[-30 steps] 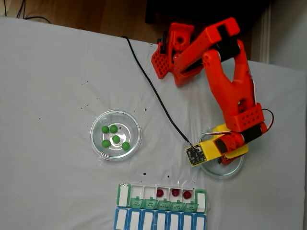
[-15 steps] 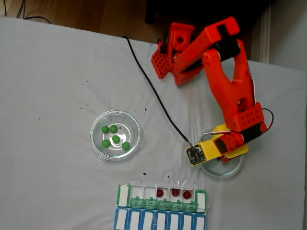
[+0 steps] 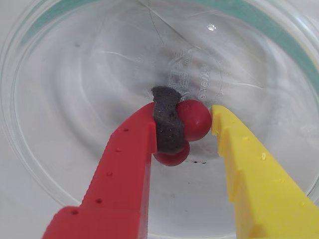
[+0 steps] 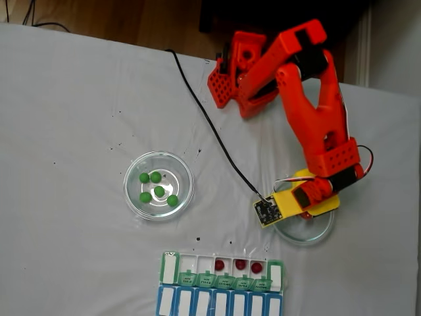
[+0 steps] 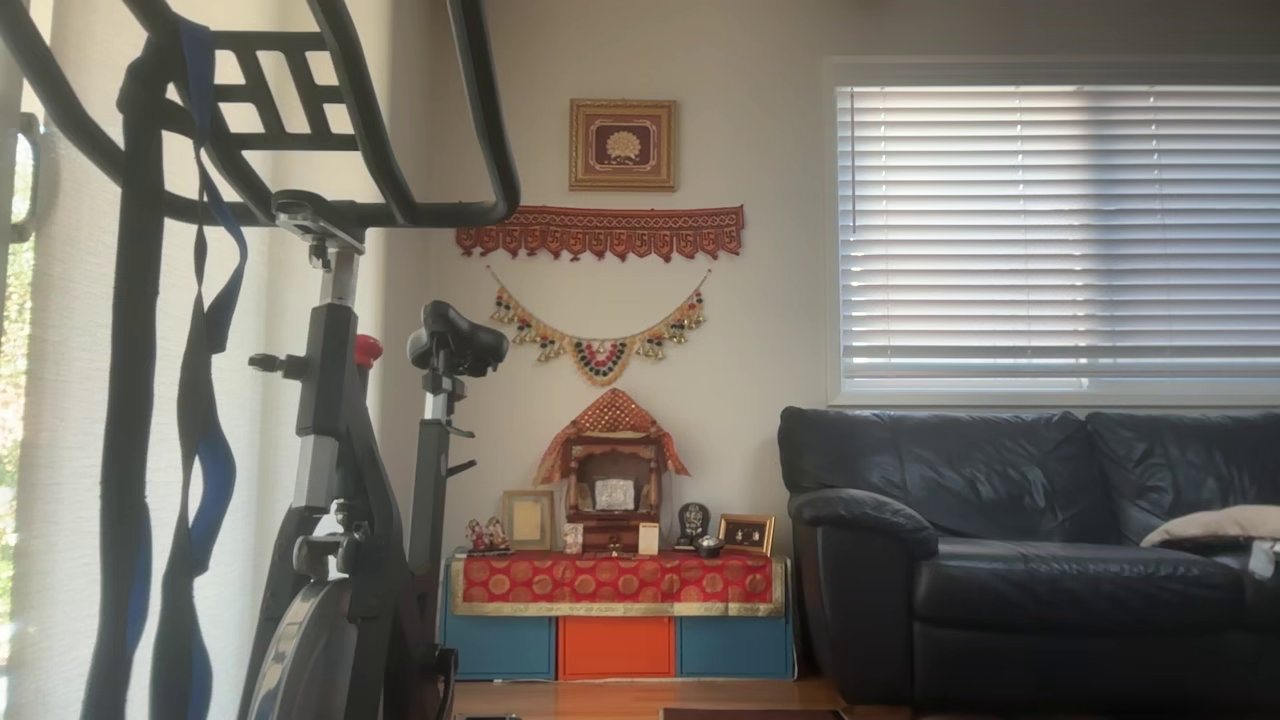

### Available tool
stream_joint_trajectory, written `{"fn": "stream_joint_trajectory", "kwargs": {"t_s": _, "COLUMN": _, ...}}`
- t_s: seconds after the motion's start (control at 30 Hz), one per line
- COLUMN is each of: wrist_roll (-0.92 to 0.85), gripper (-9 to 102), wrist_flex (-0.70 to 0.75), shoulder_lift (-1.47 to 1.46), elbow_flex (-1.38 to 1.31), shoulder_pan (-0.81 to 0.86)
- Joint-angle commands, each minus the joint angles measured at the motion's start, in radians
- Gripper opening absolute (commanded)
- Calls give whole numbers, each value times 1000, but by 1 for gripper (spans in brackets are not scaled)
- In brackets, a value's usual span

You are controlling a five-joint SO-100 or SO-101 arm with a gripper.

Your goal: Sort medicines into box.

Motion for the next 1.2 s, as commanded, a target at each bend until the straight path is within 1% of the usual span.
{"fn": "stream_joint_trajectory", "kwargs": {"t_s": 0.0, "wrist_roll": -6, "gripper": 7, "wrist_flex": -6, "shoulder_lift": 66, "elbow_flex": -2, "shoulder_pan": -8}}
{"fn": "stream_joint_trajectory", "kwargs": {"t_s": 0.23, "wrist_roll": -11, "gripper": 1, "wrist_flex": -11, "shoulder_lift": 72, "elbow_flex": 0, "shoulder_pan": -9}}
{"fn": "stream_joint_trajectory", "kwargs": {"t_s": 0.57, "wrist_roll": -20, "gripper": 1, "wrist_flex": -11, "shoulder_lift": 121, "elbow_flex": 0, "shoulder_pan": 6}}
{"fn": "stream_joint_trajectory", "kwargs": {"t_s": 0.8, "wrist_roll": -15, "gripper": 1, "wrist_flex": 78, "shoulder_lift": 106, "elbow_flex": -132, "shoulder_pan": 51}}
{"fn": "stream_joint_trajectory", "kwargs": {"t_s": 0.9, "wrist_roll": -20, "gripper": 1, "wrist_flex": 143, "shoulder_lift": 107, "elbow_flex": -201, "shoulder_pan": 72}}
{"fn": "stream_joint_trajectory", "kwargs": {"t_s": 1.0, "wrist_roll": -14, "gripper": 1, "wrist_flex": 206, "shoulder_lift": 137, "elbow_flex": -259, "shoulder_pan": 100}}
{"fn": "stream_joint_trajectory", "kwargs": {"t_s": 1.17, "wrist_roll": -14, "gripper": 1, "wrist_flex": 265, "shoulder_lift": 187, "elbow_flex": -336, "shoulder_pan": 146}}
